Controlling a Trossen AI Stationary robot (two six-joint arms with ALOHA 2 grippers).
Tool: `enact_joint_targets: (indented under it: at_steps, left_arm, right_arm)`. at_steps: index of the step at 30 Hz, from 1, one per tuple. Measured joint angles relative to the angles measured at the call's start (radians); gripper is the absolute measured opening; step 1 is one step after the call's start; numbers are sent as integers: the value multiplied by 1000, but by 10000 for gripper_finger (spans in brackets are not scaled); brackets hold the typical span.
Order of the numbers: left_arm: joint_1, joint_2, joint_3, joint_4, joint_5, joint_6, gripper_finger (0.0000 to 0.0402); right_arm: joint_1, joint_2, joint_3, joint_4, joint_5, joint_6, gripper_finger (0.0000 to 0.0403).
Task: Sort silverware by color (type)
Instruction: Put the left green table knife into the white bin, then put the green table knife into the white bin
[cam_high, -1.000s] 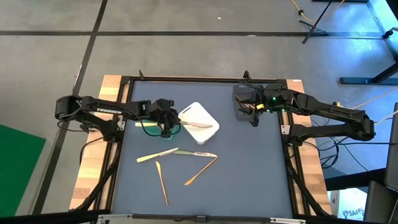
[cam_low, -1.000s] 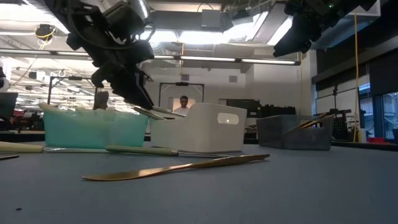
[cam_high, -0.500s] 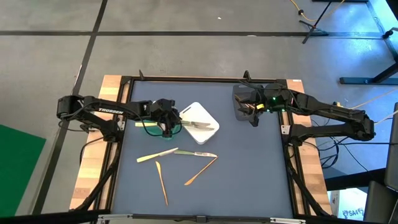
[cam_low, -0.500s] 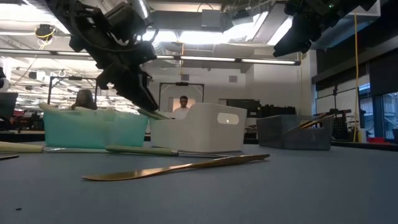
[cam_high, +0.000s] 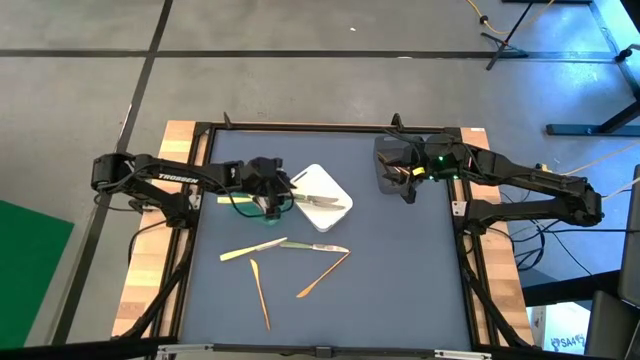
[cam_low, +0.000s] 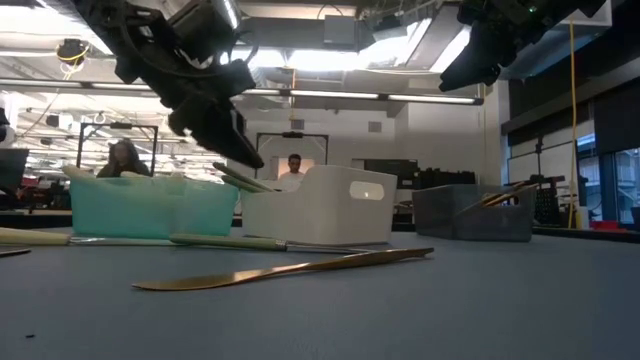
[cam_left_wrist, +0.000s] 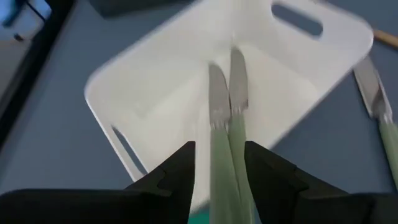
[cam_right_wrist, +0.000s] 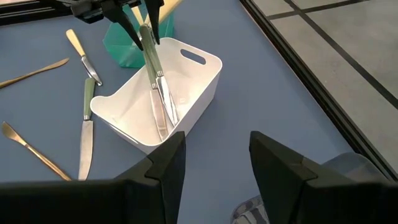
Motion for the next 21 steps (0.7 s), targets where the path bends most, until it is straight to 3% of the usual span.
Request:
enact_joint_targets:
  at_steps: [9, 15, 21]
  left_arm:
    - [0, -11, 0, 179, -1, -52, 132]
    - [-22, -77, 42, 164, 6, -130, 131]
    - [-115, -157, 105, 145, -9, -125, 131]
  right_arm:
    - [0, 0, 0, -1, 0, 0, 167]
    - [1, 0, 0, -3, 0, 0, 167]
    - [1, 0, 0, -7, 0, 0, 167]
